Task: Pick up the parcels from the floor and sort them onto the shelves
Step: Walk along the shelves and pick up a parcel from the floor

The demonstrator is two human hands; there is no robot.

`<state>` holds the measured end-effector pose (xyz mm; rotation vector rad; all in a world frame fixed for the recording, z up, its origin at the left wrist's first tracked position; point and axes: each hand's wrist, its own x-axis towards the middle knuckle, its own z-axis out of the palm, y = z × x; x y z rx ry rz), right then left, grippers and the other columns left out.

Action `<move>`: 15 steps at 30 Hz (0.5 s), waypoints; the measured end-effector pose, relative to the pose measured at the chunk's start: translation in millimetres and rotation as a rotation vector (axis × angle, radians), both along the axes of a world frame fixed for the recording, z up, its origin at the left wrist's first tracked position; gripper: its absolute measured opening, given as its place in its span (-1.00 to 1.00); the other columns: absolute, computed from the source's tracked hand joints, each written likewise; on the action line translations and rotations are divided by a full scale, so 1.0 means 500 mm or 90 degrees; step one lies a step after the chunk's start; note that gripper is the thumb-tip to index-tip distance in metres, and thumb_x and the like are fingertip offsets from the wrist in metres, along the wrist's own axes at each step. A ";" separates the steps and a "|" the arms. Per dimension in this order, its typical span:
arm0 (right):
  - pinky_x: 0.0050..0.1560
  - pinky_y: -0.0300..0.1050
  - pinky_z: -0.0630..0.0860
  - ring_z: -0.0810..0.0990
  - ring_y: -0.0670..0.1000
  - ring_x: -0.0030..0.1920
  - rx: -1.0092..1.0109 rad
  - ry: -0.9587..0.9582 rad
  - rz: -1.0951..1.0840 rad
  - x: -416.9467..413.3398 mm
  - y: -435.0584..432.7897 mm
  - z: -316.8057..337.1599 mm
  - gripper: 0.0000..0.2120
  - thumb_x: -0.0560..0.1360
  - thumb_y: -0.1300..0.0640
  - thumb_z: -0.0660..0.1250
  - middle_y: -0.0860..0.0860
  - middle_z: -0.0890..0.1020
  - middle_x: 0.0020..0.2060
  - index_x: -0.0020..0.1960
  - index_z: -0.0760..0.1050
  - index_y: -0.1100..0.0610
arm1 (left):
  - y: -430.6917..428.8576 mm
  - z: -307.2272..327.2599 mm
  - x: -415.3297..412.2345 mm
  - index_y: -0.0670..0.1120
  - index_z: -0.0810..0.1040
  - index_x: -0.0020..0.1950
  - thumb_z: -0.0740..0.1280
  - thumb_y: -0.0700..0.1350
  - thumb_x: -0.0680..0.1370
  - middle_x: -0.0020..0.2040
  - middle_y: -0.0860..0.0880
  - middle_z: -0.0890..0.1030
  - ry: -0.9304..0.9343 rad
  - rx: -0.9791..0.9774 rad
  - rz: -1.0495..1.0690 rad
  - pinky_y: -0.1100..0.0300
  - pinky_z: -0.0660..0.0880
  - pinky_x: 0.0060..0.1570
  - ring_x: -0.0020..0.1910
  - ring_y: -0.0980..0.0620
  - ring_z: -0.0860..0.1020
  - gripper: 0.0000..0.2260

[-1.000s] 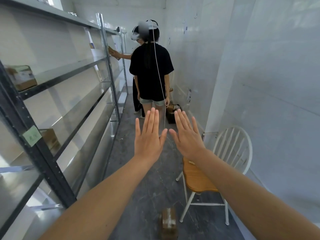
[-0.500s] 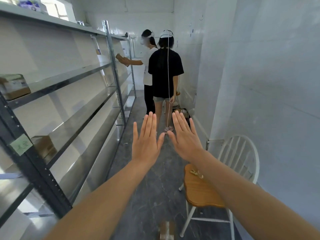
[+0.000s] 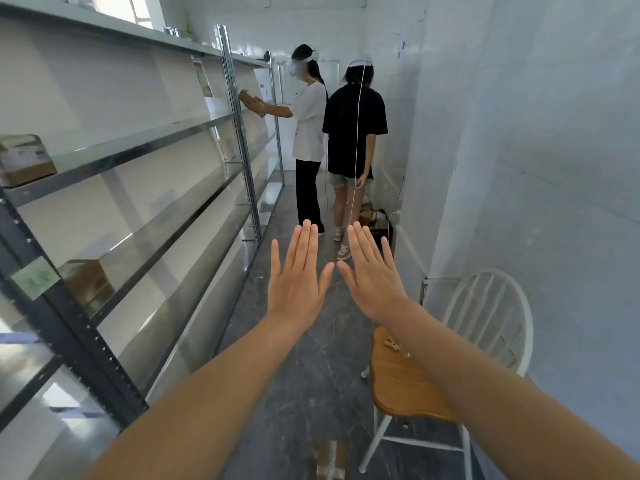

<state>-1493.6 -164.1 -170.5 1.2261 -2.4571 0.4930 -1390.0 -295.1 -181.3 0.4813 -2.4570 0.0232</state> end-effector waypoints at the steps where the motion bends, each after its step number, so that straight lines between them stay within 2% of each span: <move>1: 0.59 0.04 -0.26 -0.28 -0.04 0.59 0.001 -0.001 0.000 -0.005 -0.005 0.000 -0.38 0.68 -0.15 -0.15 0.00 -0.17 0.62 0.63 -0.21 0.12 | -0.004 0.000 -0.006 -0.08 -0.17 0.67 -0.08 0.19 0.71 0.68 -0.02 -0.14 -0.001 -0.003 0.001 -0.16 -0.14 0.61 0.65 0.05 -0.17 -0.38; 10: 0.60 0.08 -0.21 -0.25 -0.04 0.60 -0.003 -0.008 -0.003 -0.060 -0.067 -0.003 -0.39 0.69 -0.12 -0.13 0.00 -0.14 0.63 0.63 -0.19 0.13 | -0.059 -0.021 -0.076 -0.11 -0.14 0.67 -0.08 0.19 0.71 0.69 -0.03 -0.11 -0.016 0.007 -0.006 -0.15 -0.17 0.61 0.65 0.04 -0.16 -0.38; 15: 0.59 0.05 -0.27 -0.28 -0.04 0.59 0.027 -0.035 -0.018 -0.098 -0.102 -0.020 -0.39 0.70 -0.13 -0.12 0.00 -0.17 0.62 0.62 -0.22 0.12 | -0.099 -0.039 -0.119 -0.11 -0.13 0.67 -0.10 0.20 0.70 0.68 -0.03 -0.13 -0.042 0.028 -0.019 -0.15 -0.17 0.61 0.64 0.05 -0.18 -0.37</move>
